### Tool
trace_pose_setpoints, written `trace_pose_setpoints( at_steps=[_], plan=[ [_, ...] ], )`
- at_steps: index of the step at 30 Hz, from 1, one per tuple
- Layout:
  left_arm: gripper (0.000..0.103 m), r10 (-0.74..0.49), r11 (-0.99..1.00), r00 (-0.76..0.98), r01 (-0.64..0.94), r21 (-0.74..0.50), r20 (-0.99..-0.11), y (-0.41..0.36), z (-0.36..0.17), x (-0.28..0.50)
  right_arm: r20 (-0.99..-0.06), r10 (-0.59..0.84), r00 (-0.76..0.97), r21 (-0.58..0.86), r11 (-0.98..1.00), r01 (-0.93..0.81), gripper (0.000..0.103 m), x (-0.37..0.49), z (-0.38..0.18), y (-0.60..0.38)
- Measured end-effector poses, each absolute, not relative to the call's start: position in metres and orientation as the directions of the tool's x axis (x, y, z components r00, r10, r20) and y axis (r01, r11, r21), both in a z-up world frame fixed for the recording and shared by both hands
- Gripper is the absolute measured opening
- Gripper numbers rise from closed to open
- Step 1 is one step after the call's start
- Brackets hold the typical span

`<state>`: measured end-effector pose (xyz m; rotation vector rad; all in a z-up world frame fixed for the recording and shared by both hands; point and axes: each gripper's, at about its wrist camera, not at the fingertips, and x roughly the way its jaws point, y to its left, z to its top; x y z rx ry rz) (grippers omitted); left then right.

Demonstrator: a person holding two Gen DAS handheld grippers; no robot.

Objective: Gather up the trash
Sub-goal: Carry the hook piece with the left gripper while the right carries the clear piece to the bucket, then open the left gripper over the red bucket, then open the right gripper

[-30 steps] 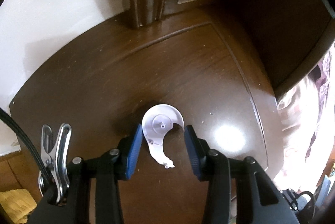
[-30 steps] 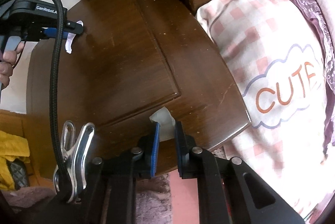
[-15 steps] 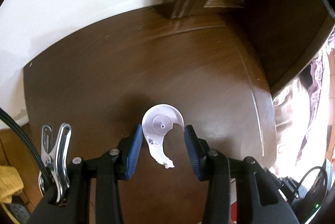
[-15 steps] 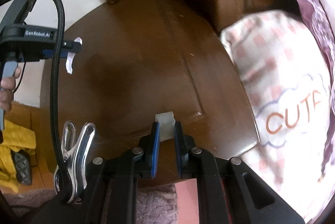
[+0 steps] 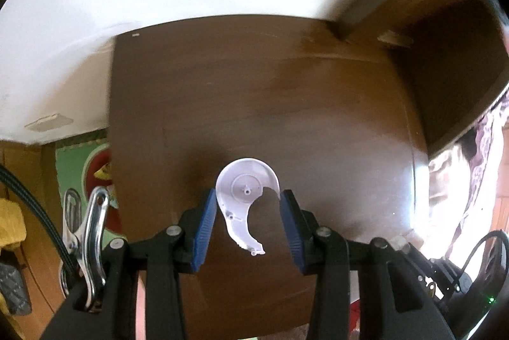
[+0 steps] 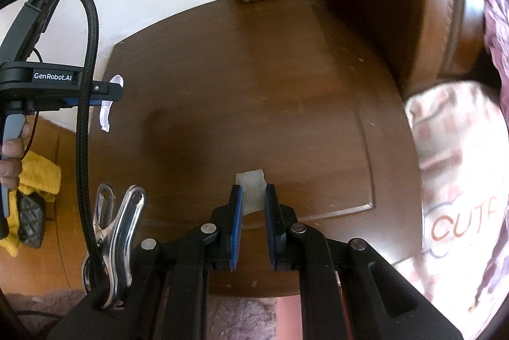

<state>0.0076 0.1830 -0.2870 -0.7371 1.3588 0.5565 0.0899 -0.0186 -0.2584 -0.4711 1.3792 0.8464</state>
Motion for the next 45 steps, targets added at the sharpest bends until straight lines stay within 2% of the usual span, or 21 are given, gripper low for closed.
trace_pose_setpoints(
  at_steps=[17, 29, 39, 45],
  plan=[
    [0.043, 0.001, 0.52, 0.146, -0.845, -0.124, -0.989, 0.243, -0.255, -0.119, -0.958, 0.284, -0.045, 0.191, 0.512, -0.838, 0.014, 0.035, -0.237, 0.063],
    [0.043, -0.021, 0.446, 0.1, -0.89, -0.099, -0.995, 0.294, -0.284, -0.194, -0.963, 0.267, -0.043, 0.175, 0.491, -0.853, 0.014, -0.013, -0.229, 0.094],
    [0.043, -0.11, 0.456, 0.083, -0.881, -0.124, -0.99, 0.32, -0.314, -0.221, -0.972, 0.23, -0.042, 0.154, 0.492, -0.857, 0.014, -0.048, -0.23, 0.114],
    [0.044, -0.114, 0.474, 0.073, -0.873, -0.118, -0.991, 0.328, -0.315, -0.232, -0.973, 0.227, -0.051, 0.157, 0.478, -0.864, 0.014, -0.063, -0.232, 0.131]
  ],
)
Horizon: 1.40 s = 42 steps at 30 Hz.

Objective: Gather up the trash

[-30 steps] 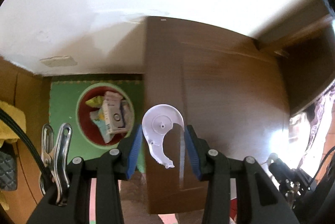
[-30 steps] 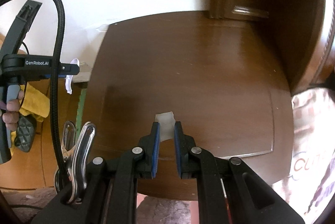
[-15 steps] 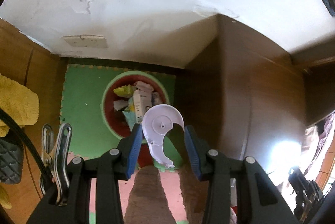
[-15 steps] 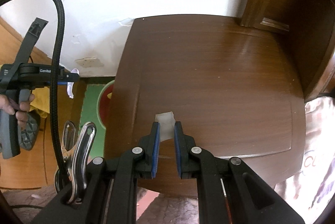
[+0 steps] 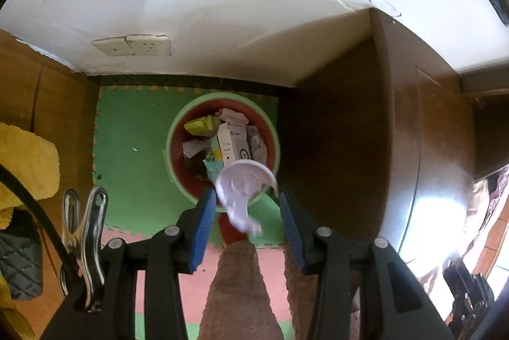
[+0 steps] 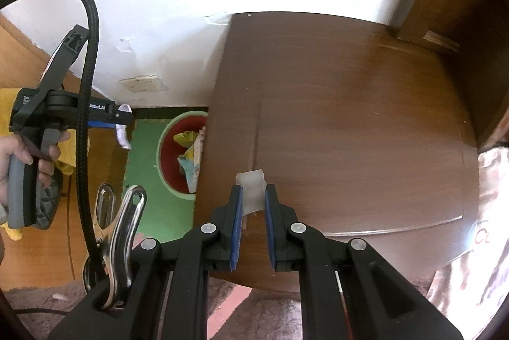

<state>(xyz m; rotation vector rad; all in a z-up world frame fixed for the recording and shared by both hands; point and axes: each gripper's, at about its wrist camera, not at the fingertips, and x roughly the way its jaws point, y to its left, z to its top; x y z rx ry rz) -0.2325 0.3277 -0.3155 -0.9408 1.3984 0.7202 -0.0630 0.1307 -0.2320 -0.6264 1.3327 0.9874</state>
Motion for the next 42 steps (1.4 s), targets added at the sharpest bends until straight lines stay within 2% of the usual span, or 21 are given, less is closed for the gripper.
trace_pose_setpoints(
  at_steps=[11, 32, 42],
  plan=[
    [0.044, -0.12, 0.448, 0.093, -0.883, -0.138, -0.988, 0.34, -0.312, -0.261, -0.968, 0.238, -0.084, 0.179, 0.414, -0.892, 0.014, -0.085, -0.231, 0.161],
    [0.044, -0.12, 0.339, 0.125, -0.927, -0.159, -0.985, 0.337, -0.303, -0.332, -0.947, 0.23, -0.222, 0.273, 0.218, -0.937, 0.015, -0.156, -0.273, 0.267],
    [0.044, -0.112, 0.329, 0.141, -0.929, -0.171, -0.984, 0.335, -0.297, -0.34, -0.941, 0.253, -0.223, 0.278, 0.21, -0.937, 0.022, -0.16, -0.271, 0.266]
  ],
)
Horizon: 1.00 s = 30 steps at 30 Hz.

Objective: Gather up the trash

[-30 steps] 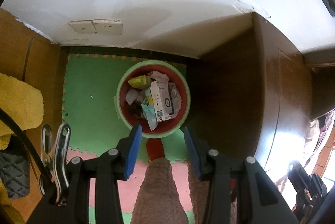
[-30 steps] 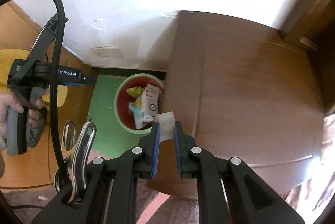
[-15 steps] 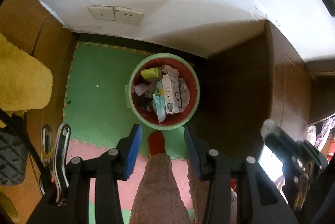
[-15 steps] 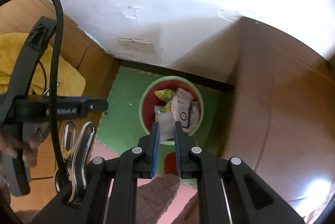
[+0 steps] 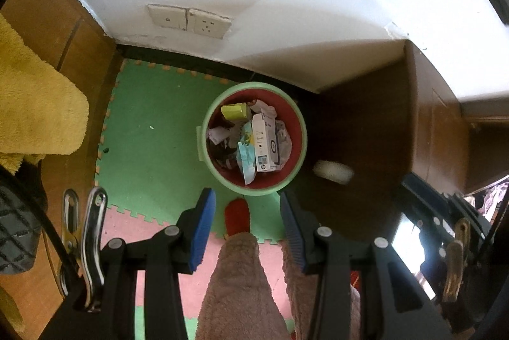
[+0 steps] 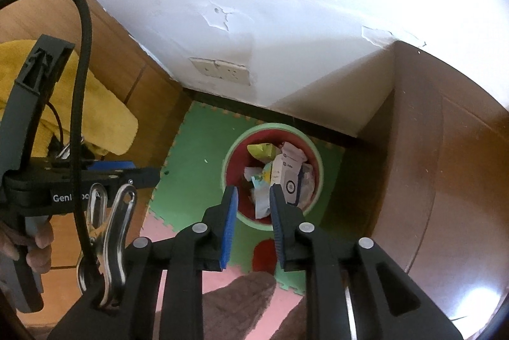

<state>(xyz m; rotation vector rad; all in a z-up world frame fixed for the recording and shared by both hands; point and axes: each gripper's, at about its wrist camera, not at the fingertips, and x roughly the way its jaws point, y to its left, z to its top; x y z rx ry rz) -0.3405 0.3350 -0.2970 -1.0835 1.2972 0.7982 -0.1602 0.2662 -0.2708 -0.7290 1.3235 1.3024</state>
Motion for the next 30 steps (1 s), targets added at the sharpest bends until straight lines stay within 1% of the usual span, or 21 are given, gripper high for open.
trace_pose_setpoints(
  at_steps=[6, 8, 12, 14, 17, 25, 30],
  plan=[
    [0.044, -0.113, 0.328, 0.145, -0.929, -0.175, -0.983, 0.333, -0.296, -0.343, -0.938, 0.265, -0.222, 0.283, 0.222, -0.933, 0.024, -0.159, -0.27, 0.269],
    [0.044, -0.115, 0.329, 0.146, -0.928, -0.176, -0.983, 0.332, -0.295, -0.342, -0.938, 0.269, -0.219, 0.283, 0.225, -0.932, 0.028, -0.159, -0.268, 0.268],
    [0.044, -0.115, 0.338, 0.151, -0.924, -0.182, -0.982, 0.33, -0.292, -0.34, -0.94, 0.269, -0.209, 0.271, 0.222, -0.937, 0.03, -0.16, -0.265, 0.266],
    [0.044, -0.113, 0.35, 0.154, -0.918, -0.184, -0.982, 0.327, -0.288, -0.336, -0.941, 0.272, -0.202, 0.266, 0.224, -0.938, 0.035, -0.16, -0.261, 0.264],
    [0.044, -0.11, 0.367, 0.157, -0.911, -0.187, -0.981, 0.322, -0.282, -0.33, -0.94, 0.275, -0.201, 0.267, 0.228, -0.936, 0.037, -0.16, -0.255, 0.259],
    [0.044, -0.087, 0.409, 0.176, -0.891, -0.197, -0.98, 0.299, -0.246, -0.314, -0.934, 0.294, -0.202, 0.265, 0.193, -0.945, 0.038, -0.16, -0.222, 0.243],
    [0.044, -0.051, 0.419, 0.186, -0.888, -0.19, -0.981, 0.286, -0.218, -0.307, -0.927, 0.318, -0.2, 0.269, 0.19, -0.944, 0.04, -0.152, -0.197, 0.231]
  ],
)
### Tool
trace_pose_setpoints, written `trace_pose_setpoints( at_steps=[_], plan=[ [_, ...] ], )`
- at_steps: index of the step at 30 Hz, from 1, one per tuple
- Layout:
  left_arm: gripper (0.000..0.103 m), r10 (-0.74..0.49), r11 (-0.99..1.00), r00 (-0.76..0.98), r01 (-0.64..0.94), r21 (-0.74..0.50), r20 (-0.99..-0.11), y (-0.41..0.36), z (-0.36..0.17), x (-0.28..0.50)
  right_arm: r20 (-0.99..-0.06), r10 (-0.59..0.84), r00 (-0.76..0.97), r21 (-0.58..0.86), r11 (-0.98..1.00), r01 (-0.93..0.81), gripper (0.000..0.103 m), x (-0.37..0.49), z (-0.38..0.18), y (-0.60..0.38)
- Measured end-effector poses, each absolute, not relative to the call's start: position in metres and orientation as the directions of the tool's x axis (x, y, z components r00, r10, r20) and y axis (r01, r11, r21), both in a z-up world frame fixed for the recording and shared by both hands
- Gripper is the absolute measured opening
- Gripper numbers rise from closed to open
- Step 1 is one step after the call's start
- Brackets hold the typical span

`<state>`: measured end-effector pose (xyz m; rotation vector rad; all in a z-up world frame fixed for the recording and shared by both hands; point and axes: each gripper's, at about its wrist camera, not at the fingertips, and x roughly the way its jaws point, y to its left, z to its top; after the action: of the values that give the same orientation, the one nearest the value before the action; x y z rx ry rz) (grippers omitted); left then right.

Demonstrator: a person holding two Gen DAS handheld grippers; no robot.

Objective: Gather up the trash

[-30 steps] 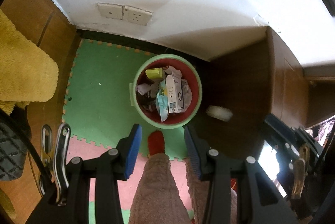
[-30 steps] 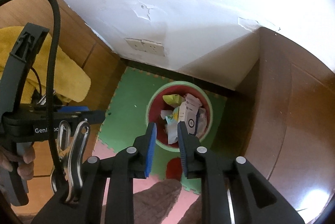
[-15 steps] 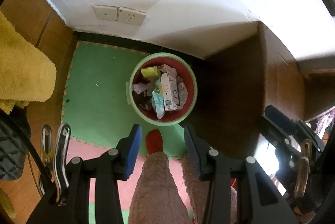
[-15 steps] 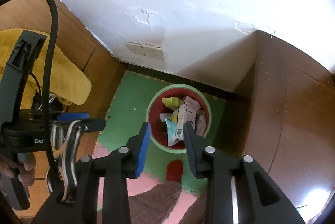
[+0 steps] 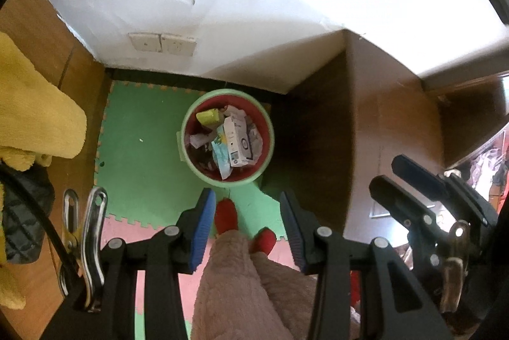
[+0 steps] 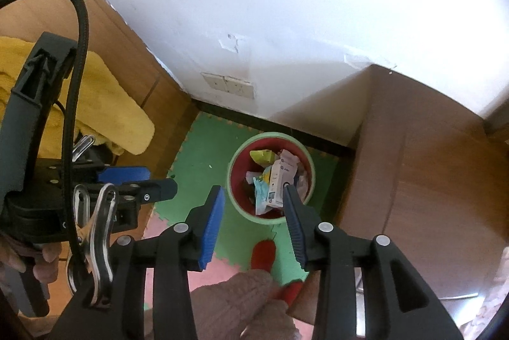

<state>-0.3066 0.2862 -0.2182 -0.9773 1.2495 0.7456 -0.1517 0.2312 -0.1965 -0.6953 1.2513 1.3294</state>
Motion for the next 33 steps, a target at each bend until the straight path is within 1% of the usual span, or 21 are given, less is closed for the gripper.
trace_pose_setpoints(
  at_steps=[6, 11, 21, 33],
  plan=[
    [0.044, 0.026, 0.408, 0.198, -0.897, -0.171, -0.98, 0.267, -0.175, -0.3, -0.923, 0.336, -0.186, 0.258, 0.184, -0.949, 0.041, -0.142, -0.167, 0.214],
    [0.044, 0.065, 0.388, 0.206, -0.907, -0.166, -0.976, 0.253, -0.151, -0.297, -0.917, 0.354, -0.182, 0.252, 0.164, -0.954, 0.041, -0.137, -0.146, 0.202],
    [0.044, 0.096, 0.409, 0.224, -0.897, -0.167, -0.97, 0.227, -0.133, -0.285, -0.912, 0.379, -0.157, 0.231, 0.157, -0.96, 0.041, -0.129, -0.13, 0.186],
    [0.043, 0.104, 0.42, 0.233, -0.892, -0.169, -0.967, 0.217, -0.128, -0.276, -0.912, 0.384, -0.146, 0.225, 0.17, -0.96, 0.041, -0.116, -0.123, 0.169]
  ],
)
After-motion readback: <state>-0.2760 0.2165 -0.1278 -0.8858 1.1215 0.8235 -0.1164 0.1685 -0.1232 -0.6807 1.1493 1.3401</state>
